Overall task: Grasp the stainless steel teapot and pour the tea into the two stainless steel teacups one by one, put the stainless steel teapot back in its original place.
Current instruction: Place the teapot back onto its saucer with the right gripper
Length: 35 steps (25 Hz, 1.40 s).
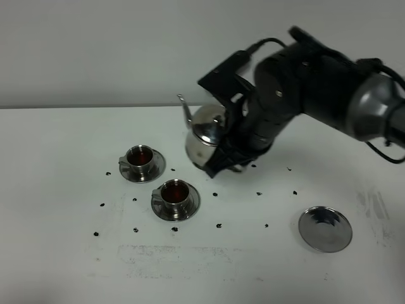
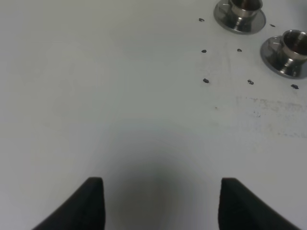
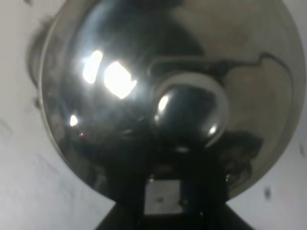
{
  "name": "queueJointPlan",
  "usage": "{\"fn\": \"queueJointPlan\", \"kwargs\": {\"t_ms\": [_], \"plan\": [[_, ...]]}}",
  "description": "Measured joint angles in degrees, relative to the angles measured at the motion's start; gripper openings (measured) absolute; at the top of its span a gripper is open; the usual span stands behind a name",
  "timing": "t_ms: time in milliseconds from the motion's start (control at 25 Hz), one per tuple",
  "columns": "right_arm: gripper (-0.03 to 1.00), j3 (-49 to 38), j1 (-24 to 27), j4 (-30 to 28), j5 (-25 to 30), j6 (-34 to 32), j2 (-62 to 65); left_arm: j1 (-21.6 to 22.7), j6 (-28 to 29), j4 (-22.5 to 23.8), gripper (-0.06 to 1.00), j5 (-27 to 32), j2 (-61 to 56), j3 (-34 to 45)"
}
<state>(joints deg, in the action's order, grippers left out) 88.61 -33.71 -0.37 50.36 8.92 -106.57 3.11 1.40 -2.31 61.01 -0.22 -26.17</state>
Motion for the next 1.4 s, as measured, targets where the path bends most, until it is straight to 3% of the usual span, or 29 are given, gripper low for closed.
{"fn": "queueJointPlan", "kwargs": {"t_ms": [280,480,760,1400], "plan": [[0.20,-25.85,8.25,-0.46,-8.93,-6.63,15.42,0.00,0.00,0.00,0.50,0.00,0.00,0.00],[0.20,-34.38,12.22,-0.43,-10.26,-8.33,18.93,0.00,0.00,0.00,0.50,0.00,0.00,0.00],[0.20,-37.78,15.54,-0.43,-11.95,-8.51,18.49,0.00,0.00,0.00,0.50,0.00,0.00,0.00],[0.20,-37.90,16.76,-0.36,-15.21,-8.51,12.46,0.00,0.00,0.00,0.50,0.00,0.00,0.00]]}}
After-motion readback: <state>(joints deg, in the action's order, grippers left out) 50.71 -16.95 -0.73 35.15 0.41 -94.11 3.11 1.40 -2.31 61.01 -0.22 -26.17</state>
